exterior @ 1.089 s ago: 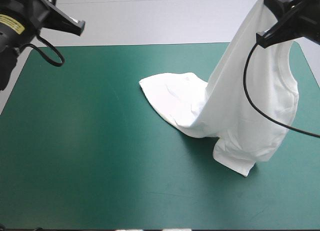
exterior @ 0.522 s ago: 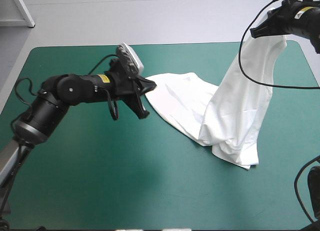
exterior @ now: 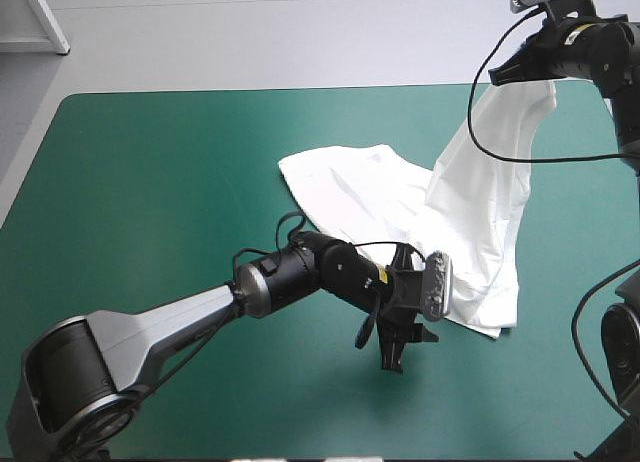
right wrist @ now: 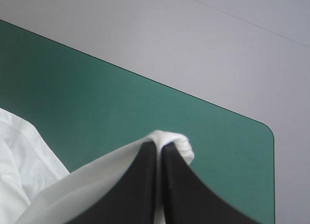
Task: Fold the cloth
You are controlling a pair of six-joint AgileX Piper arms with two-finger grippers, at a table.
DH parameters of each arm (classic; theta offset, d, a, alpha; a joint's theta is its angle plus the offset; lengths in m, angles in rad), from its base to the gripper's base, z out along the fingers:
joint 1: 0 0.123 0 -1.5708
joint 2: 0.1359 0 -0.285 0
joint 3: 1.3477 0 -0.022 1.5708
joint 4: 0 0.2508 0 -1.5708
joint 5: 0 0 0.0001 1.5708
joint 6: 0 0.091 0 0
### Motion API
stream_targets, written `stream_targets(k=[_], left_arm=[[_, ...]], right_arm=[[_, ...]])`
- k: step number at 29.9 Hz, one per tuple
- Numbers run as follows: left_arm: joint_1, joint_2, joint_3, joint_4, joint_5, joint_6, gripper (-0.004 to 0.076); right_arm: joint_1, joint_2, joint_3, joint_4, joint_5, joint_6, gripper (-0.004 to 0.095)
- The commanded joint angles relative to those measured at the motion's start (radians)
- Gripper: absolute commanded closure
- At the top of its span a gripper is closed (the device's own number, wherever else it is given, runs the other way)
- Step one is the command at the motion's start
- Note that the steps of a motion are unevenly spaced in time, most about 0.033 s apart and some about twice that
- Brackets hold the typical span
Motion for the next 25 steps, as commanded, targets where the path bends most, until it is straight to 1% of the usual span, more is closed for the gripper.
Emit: stream_targets(k=[1,5,8,9,11,16,23,25], left_arm=[[-0.034,-0.021,-0.028,-0.039,-0.097,0.037,0.0328],[-0.048,0.006,-0.028,-0.097,-0.184,0.104,0.0328],[-0.068,0.031,-0.028,-0.146,-0.242,0.21,0.0328],[-0.078,0.039,-0.028,-0.146,-0.265,0.224,0.0328],[-0.09,0.059,-0.028,-0.139,-0.339,0.237,0.0328],[-0.09,0.108,-0.028,-0.143,-0.452,0.232,0.0328],[-0.141,0.186,-0.043,-0.199,-0.462,0.274,0.0328],[-0.16,0.204,-0.055,-0.21,-0.49,0.299,0.0328]], right_arm=[[0.0,-0.049,-0.028,-0.009,-0.049,-0.002,0.0921],[0.0,-0.049,-0.028,0.015,-0.048,-0.002,0.0921],[0.0,-0.049,-0.028,0.033,-0.048,-0.002,0.0921],[0.0,-0.049,-0.028,0.041,-0.048,-0.002,0.0921],[0.0,-0.049,-0.028,0.05,-0.048,-0.002,0.0921],[0.0,-0.049,-0.028,0.076,-0.046,-0.002,0.0922],[0.0,-0.049,-0.028,0.083,-0.045,-0.01,0.0922],[0.0,-0.049,-0.028,0.085,-0.045,-0.01,0.0922]])
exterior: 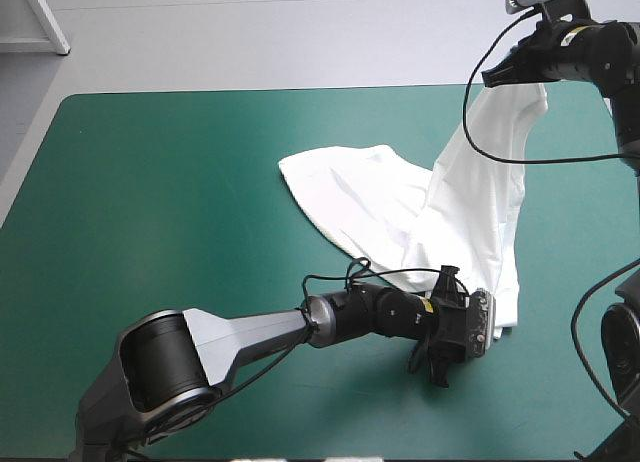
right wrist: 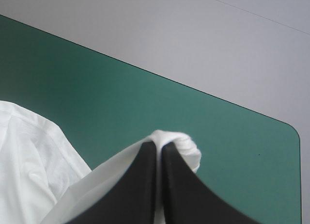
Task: Fold the cloth
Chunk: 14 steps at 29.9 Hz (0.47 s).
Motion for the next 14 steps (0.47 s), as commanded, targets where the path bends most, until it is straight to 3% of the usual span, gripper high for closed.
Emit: stream_targets(k=[1,8,10,14], left_arm=[[-0.032,-0.027,-0.05,-0.055,-0.068,0.026,0.0328],[-0.027,0.062,-0.107,-0.067,-0.116,0.022,0.0345],[-0.027,0.067,-0.107,-0.067,-0.117,0.005,0.0414],[-0.027,0.069,-0.107,-0.063,-0.12,0.001,0.0682]], right_arm=[[0.0,-0.049,-0.028,0.014,-0.067,-0.008,0.0922],[0.0,-0.049,-0.028,0.065,-0.054,-0.019,0.0922],[0.0,-0.049,-0.028,0.065,-0.049,-0.019,0.0922],[0.0,-0.049,-0.028,0.065,-0.042,-0.019,0.0922]])
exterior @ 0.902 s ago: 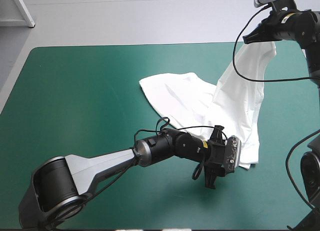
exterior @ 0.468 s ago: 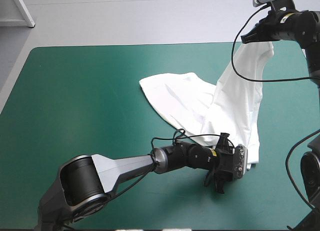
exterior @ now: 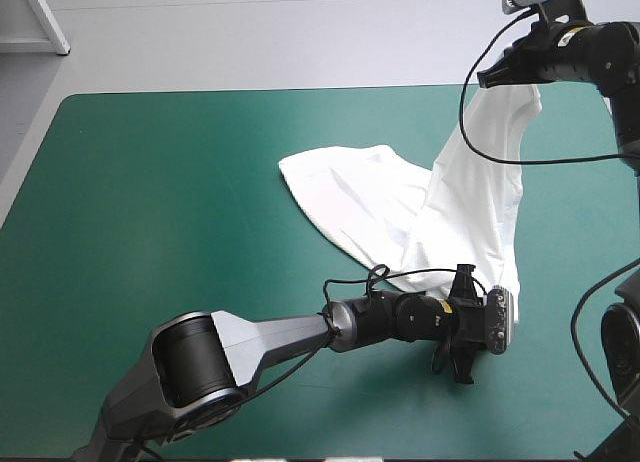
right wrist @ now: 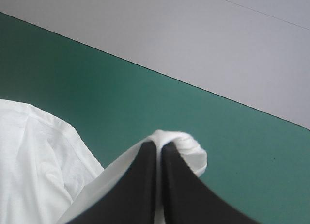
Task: Fold the cloth
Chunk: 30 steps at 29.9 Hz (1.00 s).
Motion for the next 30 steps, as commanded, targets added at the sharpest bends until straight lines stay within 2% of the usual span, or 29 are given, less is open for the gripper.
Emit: stream_targets(k=[1,5,10,18,20,25,27,30], left_arm=[[0.0,-0.033,-0.017,0.005,-0.016,-0.011,0.0701],[0.0,-0.03,-0.017,0.005,-0.01,-0.025,0.0705],[0.004,-0.054,-0.017,0.005,-0.068,-0.025,0.0705],[0.019,-0.05,-0.019,-0.069,-0.033,-0.05,0.0694],[0.019,-0.052,-0.027,-0.114,-0.016,-0.053,0.0633],[0.019,-0.14,-0.029,-0.124,0.089,-0.064,0.0351],[0.019,-0.198,-0.029,-0.117,0.1,-0.118,0.0316],[0.019,-0.275,-0.029,-0.062,0.111,-0.211,0.0317]], right_arm=[[0.0,-0.049,-0.028,0.016,-0.052,-0.01,0.0922],[0.0,-0.049,-0.028,0.016,-0.044,-0.019,0.0922],[0.0,-0.051,-0.03,0.016,-0.044,-0.021,0.0922],[0.0,-0.063,-0.03,0.016,-0.041,-0.032,0.0921],[0.0,-0.063,-0.03,0.016,-0.041,-0.032,0.0922],[0.0,-0.063,-0.03,0.006,-0.039,-0.032,0.0922],[0.0,-0.063,-0.03,0.006,-0.039,-0.032,0.0922],[0.0,-0.063,-0.03,0.006,-0.039,-0.032,0.0921]])
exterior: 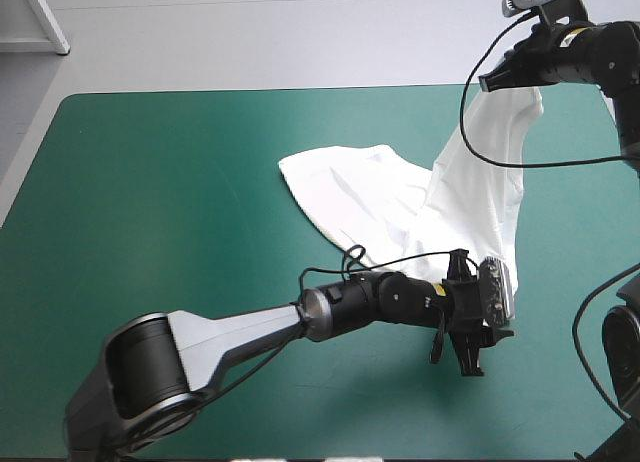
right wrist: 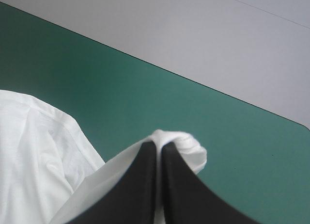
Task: Fold the cloth
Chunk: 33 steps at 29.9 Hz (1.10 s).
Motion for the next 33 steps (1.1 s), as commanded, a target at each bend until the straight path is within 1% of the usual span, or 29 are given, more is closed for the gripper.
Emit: stream_targets(k=[1,4,7,9,14,16,18,19,20,21,22,25,30,33], left_arm=[[-0.002,-0.143,-0.032,0.058,-0.01,-0.116,0.0317],[0.004,-0.134,-0.027,0.187,0.005,-0.211,0.0317],[0.024,-0.079,-0.027,0.276,0.077,-0.322,0.0317],[0.038,-0.039,-0.027,0.284,0.079,-0.339,0.0317],[0.066,0.054,-0.03,0.284,-0.016,-0.334,0.0318],[0.076,0.078,-0.03,0.275,-0.026,-0.334,0.0322],[0.079,0.088,-0.03,0.273,-0.018,-0.339,0.0364],[0.079,0.089,-0.03,0.273,-0.011,-0.339,0.0412],[0.079,0.089,-0.03,0.273,0.002,-0.339,0.0535],[0.077,0.086,-0.03,0.279,0.01,-0.336,0.064],[0.077,0.084,-0.03,0.285,0.019,-0.325,0.0699],[0.077,0.078,-0.03,0.29,0.046,-0.326,0.0705],[0.077,0.065,-0.03,0.311,0.052,-0.326,0.0705],[0.077,0.015,-0.03,0.325,0.078,-0.326,0.0705]], right_arm=[[0.0,-0.054,-0.03,0.007,-0.065,-0.009,0.0921],[0.0,-0.054,-0.03,0.009,-0.065,-0.009,0.0922],[0.0,-0.054,-0.03,0.009,-0.065,-0.009,0.0921],[0.0,-0.054,-0.03,0.009,-0.065,-0.009,0.0922],[0.0,-0.054,-0.03,0.009,-0.065,-0.009,0.0922],[0.0,-0.054,-0.03,0.009,-0.065,-0.009,0.0922],[0.0,-0.054,-0.03,0.009,-0.065,-0.009,0.0922],[0.0,-0.054,-0.03,0.009,-0.065,-0.009,0.0922],[0.0,-0.054,-0.03,0.009,-0.065,-0.009,0.0922],[0.0,-0.054,-0.03,0.009,-0.065,-0.009,0.0922],[0.0,-0.054,-0.03,0.009,-0.065,-0.009,0.0922],[0.0,-0.054,-0.03,0.009,-0.065,-0.009,0.0922],[0.0,-0.054,-0.03,0.009,-0.065,-0.009,0.0922],[0.0,-0.054,-0.03,0.002,-0.065,-0.013,0.0922]])
